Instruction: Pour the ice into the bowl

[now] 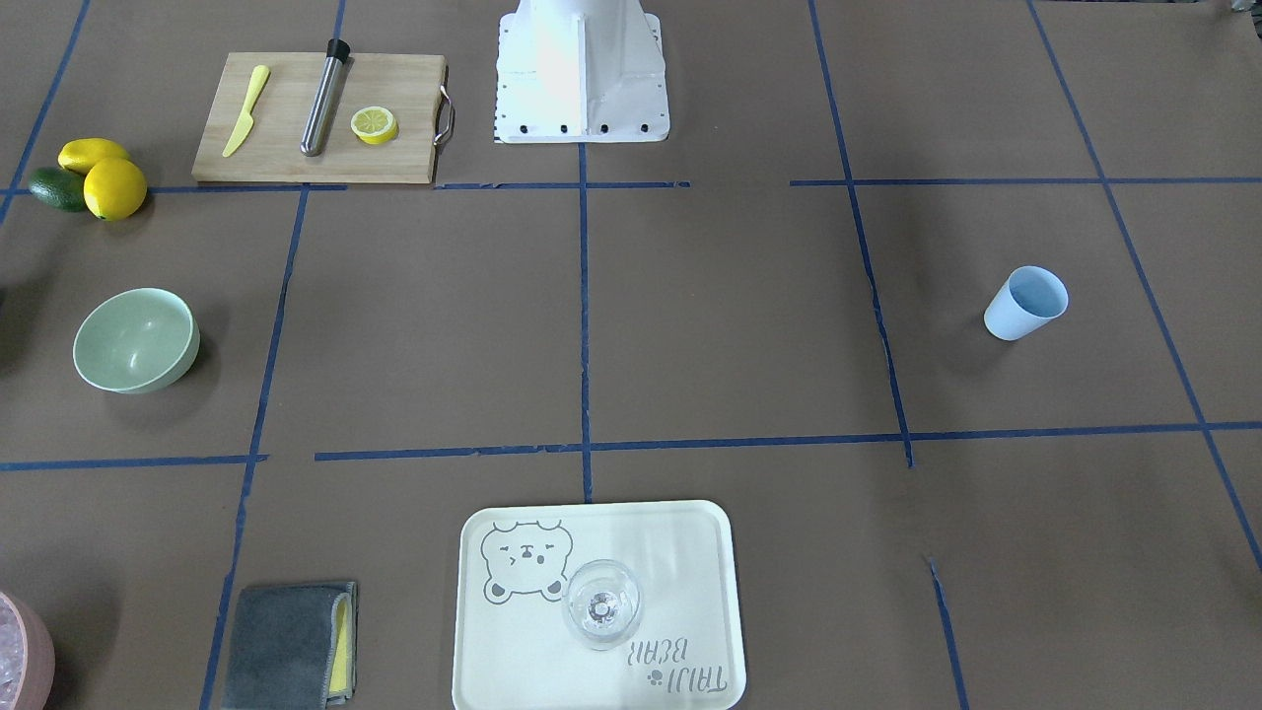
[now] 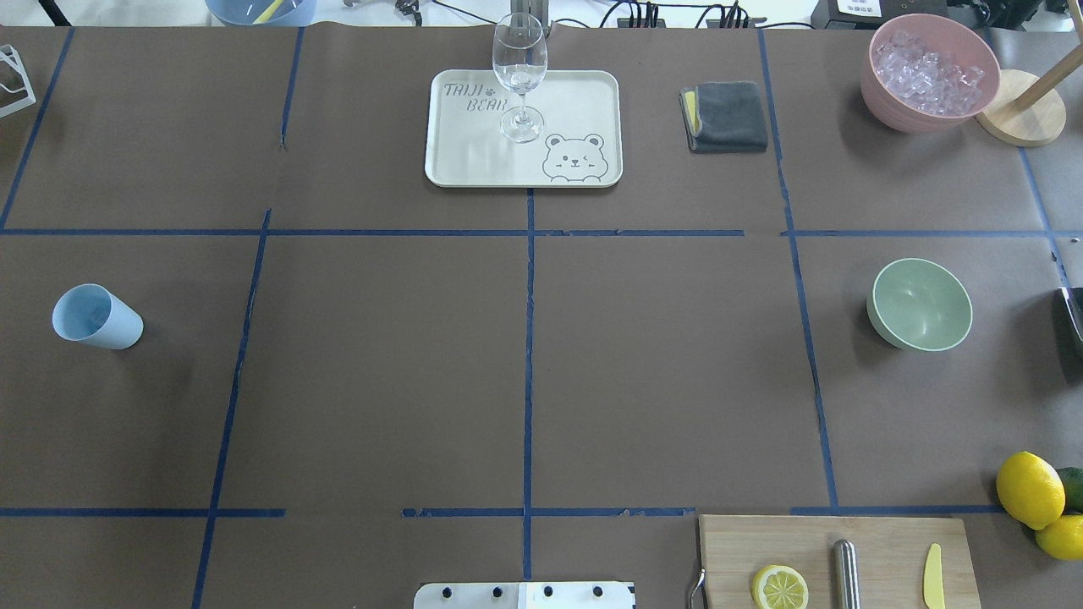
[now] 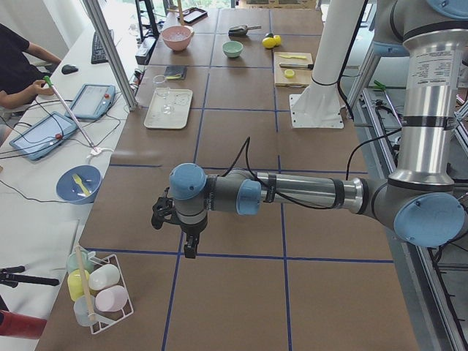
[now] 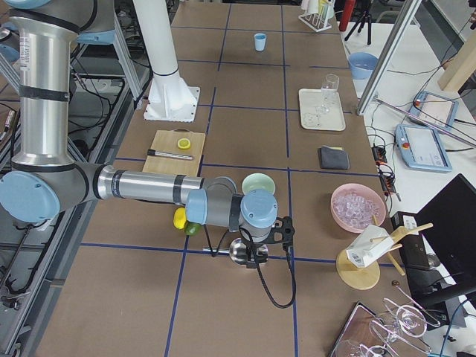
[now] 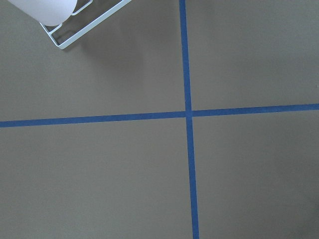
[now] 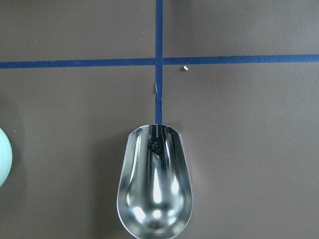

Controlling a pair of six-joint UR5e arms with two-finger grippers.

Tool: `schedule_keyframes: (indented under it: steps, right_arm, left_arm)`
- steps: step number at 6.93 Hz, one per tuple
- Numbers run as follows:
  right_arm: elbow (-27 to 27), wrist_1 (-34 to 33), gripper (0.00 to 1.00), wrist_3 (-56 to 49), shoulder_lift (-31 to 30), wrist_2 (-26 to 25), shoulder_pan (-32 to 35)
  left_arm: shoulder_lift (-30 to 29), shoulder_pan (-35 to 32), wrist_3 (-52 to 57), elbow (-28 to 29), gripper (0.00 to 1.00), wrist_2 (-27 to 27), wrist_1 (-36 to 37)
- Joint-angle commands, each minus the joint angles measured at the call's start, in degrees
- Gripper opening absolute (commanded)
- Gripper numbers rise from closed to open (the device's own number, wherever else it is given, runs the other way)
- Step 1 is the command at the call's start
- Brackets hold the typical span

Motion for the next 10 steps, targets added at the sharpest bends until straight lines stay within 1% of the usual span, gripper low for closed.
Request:
schedule_keyframes:
  steps: [1,3,4,5,6,7,8,9,10]
  right_arm:
    - [0.08,0.03,1.00,0.00,0.35,-0.12,-0.08]
    - [0.60,0.03,1.00,0.00,1.23,-0.12,0.01]
    - [0.70,0.03,1.00,-0.17,4.37,-0.38,-0.08]
    - [0.26,-0.14,1.00,0.09,4.57,0.05,-0.08]
    - [-0.09,0.12,1.00,-0.08,4.14,0.14,-0.17]
    - [0.08,0.21,1.00,0.35,4.14,0.92,-0.43]
    - [0.60,0.99,1.00,6.88,4.57,1.11,-2.52]
    - [0.87,7.18,1.00,15.91,4.58,1.11,-4.98]
    - [0.70,16.11,1.00,28.96,4.05,0.85,-9.35]
  left_arm:
    - [-0.11,0.00,-0.01,-0.22,1.00,0.01,0.01]
    - [-0.20,0.00,-0.01,-1.01,1.00,0.01,-0.16]
    - [-0.29,0.00,0.08,-2.32,1.00,0.01,-0.77]
    - [-0.29,0.09,0.26,-3.90,1.00,0.01,-1.30]
    - [-0.37,0.00,-0.35,-5.05,1.00,-0.51,-3.57]
    - [0.32,0.17,-5.23,-5.75,1.00,-4.17,-5.59]
    - [2.94,1.39,-10.24,-7.15,1.00,-4.12,-13.53]
    - [7.05,5.93,-19.16,-10.56,1.00,-2.47,-21.97]
    - [12.49,10.85,-26.30,-13.73,1.00,3.90,-31.45]
